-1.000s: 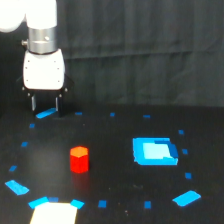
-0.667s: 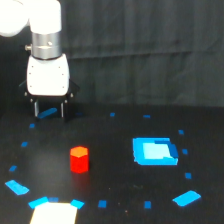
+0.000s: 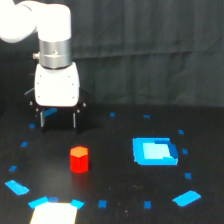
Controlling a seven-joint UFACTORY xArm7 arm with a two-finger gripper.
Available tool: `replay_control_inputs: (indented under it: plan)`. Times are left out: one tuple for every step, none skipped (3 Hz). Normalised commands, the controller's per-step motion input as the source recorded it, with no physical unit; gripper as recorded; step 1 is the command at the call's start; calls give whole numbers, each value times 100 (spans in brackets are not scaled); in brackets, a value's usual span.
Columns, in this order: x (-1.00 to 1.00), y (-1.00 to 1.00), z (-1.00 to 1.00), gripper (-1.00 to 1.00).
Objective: Pick up the red object from the table
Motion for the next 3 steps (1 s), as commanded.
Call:
replay_control_inputs:
  plan:
    - [63,-52,-22,100]
    - [42,-100,-36,100]
    - [55,-100,-34,92]
